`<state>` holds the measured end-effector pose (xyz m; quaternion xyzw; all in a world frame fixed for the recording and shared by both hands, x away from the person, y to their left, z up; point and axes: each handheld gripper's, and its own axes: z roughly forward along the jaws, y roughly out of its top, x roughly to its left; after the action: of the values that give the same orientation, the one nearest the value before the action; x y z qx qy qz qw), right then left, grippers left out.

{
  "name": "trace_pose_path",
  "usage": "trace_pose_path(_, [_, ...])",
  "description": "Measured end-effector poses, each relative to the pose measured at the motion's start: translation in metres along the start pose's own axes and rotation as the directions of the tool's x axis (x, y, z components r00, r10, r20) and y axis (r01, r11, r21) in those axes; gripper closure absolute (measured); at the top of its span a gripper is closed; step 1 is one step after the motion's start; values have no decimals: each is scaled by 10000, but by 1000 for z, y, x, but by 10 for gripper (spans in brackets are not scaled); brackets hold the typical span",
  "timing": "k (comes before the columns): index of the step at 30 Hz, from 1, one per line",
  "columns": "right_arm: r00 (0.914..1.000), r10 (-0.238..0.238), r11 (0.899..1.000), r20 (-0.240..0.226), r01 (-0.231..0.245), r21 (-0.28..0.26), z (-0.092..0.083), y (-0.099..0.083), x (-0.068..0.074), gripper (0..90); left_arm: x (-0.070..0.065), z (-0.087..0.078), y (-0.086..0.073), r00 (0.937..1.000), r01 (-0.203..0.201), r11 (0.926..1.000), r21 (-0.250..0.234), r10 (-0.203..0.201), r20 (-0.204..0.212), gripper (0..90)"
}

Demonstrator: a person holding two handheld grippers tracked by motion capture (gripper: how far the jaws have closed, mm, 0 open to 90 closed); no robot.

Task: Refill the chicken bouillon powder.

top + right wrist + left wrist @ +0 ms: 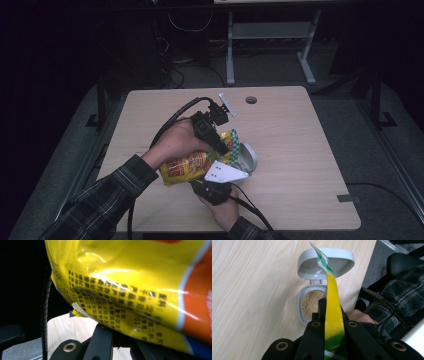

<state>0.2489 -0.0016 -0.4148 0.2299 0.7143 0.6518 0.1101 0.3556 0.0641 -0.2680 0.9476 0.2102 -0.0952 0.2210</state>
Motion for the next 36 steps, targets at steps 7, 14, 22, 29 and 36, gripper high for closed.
trace_pose_path(7, [10000,-19,9998,15,19,189,1,-2,0,899,3,-5,-9,9998,-37,9991,-431,45,179,898])
trace_pose_path(14, [10000,68,9994,48,-70,339,0,-4,-1,899,3,-13,-17,9995,-43,9964,-842,68,302,899])
trace_pose_path(22, [9999,85,9993,106,-89,354,-1,-4,-4,899,2,-27,-29,9991,-102,9881,-1536,165,394,900])
trace_pose_path(29, [9997,175,9991,151,-181,391,-4,-4,-7,893,6,-36,-42,9970,-181,9754,-2199,341,694,900])
trace_pose_path(36, [9993,331,9984,180,-339,461,-8,-3,-8,899,9,-42,-57,9943,-161,9661,-2577,426,975,900])
